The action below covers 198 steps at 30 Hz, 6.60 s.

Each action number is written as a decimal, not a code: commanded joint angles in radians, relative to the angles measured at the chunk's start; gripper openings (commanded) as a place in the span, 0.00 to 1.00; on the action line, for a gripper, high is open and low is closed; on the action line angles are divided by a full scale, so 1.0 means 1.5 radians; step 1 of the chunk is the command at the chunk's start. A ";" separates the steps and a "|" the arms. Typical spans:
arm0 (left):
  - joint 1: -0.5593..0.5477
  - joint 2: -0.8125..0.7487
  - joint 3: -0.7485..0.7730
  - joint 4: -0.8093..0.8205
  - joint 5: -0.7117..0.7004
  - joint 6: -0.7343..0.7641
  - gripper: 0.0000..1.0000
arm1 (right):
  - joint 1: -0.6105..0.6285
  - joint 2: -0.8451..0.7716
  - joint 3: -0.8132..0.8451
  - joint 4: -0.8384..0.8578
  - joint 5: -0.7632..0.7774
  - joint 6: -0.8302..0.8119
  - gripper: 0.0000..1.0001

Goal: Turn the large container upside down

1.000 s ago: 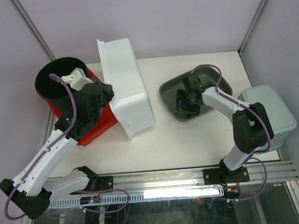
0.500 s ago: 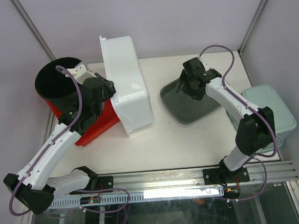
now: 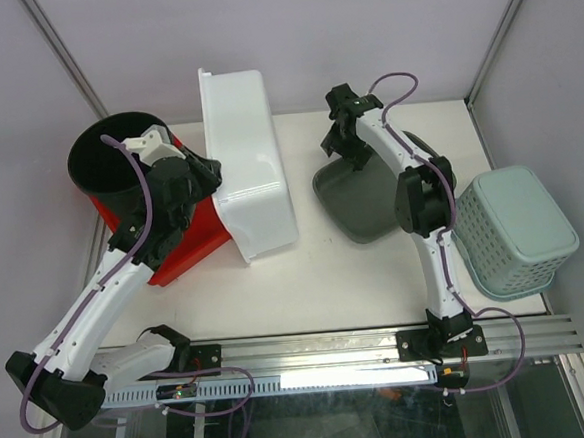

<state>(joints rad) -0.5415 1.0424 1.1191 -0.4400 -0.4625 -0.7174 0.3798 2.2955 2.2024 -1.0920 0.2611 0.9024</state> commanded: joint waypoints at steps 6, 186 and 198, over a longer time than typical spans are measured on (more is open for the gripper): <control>0.004 -0.060 -0.029 0.041 0.026 0.002 0.00 | -0.011 0.005 -0.027 0.043 -0.038 0.051 0.76; 0.004 -0.111 -0.103 0.048 0.037 -0.024 0.00 | 0.032 0.052 0.107 0.175 -0.071 -0.183 0.22; 0.004 -0.108 -0.097 0.040 0.033 -0.026 0.00 | -0.024 -0.073 -0.143 0.227 -0.023 -0.194 0.21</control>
<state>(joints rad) -0.5411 0.8776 0.9768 -0.3836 -0.4198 -0.7437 0.3889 2.4042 2.1151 -0.8207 0.1642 0.6292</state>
